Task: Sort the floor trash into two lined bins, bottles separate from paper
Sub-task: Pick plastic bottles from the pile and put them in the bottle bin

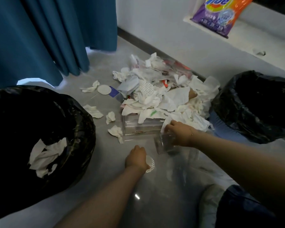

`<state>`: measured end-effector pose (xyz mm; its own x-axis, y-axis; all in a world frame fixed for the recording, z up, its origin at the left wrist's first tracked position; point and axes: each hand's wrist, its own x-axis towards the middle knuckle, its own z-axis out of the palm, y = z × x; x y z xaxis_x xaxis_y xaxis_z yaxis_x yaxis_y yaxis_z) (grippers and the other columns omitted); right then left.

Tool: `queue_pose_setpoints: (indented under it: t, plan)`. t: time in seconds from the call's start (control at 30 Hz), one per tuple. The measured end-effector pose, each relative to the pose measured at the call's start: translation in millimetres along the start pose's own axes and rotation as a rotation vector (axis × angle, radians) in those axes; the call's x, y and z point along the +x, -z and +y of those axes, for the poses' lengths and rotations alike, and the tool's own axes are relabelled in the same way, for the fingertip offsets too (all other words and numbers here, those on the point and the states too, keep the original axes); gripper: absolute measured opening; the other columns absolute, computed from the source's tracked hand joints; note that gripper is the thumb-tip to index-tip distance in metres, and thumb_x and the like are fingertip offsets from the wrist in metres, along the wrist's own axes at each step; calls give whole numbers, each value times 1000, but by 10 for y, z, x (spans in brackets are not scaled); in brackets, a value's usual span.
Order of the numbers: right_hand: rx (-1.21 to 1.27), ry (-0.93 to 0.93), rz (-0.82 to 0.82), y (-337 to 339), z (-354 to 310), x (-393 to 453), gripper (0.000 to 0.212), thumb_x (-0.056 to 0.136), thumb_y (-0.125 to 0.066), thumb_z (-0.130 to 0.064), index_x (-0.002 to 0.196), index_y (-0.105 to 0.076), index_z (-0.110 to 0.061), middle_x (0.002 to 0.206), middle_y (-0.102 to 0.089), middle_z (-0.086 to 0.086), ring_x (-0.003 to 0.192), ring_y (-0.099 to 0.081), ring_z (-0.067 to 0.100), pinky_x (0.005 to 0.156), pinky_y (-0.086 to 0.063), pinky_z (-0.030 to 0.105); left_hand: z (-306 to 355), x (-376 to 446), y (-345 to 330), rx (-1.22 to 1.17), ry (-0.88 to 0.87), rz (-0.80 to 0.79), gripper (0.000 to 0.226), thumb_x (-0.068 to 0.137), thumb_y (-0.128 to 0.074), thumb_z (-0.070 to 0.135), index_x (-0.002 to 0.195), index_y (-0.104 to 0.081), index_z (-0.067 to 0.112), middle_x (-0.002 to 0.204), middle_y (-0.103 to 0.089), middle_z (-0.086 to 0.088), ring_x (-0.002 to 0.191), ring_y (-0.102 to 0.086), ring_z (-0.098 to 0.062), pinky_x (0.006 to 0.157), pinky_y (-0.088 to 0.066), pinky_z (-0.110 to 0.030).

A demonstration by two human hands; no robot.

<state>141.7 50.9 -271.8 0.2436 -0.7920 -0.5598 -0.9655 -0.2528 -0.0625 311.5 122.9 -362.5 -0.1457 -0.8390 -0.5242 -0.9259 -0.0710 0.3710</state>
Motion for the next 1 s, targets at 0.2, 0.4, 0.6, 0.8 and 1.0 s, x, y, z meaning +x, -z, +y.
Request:
queue_pose_setpoints:
  t: [0.2, 0.4, 0.6, 0.8, 1.0]
  plan:
    - [-172, 86, -354, 121, 43, -175, 44, 88, -61, -30, 129, -53, -18, 130, -51, 8, 114, -52, 24, 96, -44, 33, -86, -138, -96, -200, 47, 48, 45, 81, -70, 25, 119, -48, 15, 122, -53, -7, 114, -52, -24, 91, -43, -31]
    - [-198, 137, -373, 656, 184, -365, 42, 90, -59, -20, 132, -51, -17, 131, -53, 5, 118, -51, 21, 96, -39, 27, 148, -161, 226, -596, 48, 144, 33, 88, -61, 16, 119, -55, 5, 126, -55, -11, 112, -54, -27, 92, -40, -28]
    - [-104, -22, -257, 837, 606, -370, 45, 87, -63, -24, 130, -50, -15, 130, -48, 9, 95, -55, 21, 80, -55, 33, 381, -356, 715, -1045, 17, 204, 34, 89, -64, 19, 118, -54, 7, 113, -59, -10, 96, -59, -22, 65, -55, -27]
    - [66, -167, -62, 338, 555, -215, 93, 78, -71, -45, 148, -16, -19, 152, -21, 13, 132, -36, 33, 104, -40, 40, 339, -422, 542, -1125, 121, 182, 29, 96, -52, 17, 123, -51, 7, 106, -56, -8, 78, -52, -11, 47, -46, -14]
    - [133, -346, -11, -447, 208, -8, 130, 66, -72, -61, 143, 28, -30, 157, 6, 15, 139, -16, 47, 111, -14, 64, 242, -322, 270, -1297, 231, 188, 31, 97, -50, 17, 126, -51, 4, 114, -60, -14, 84, -58, -18, 48, -48, -16]
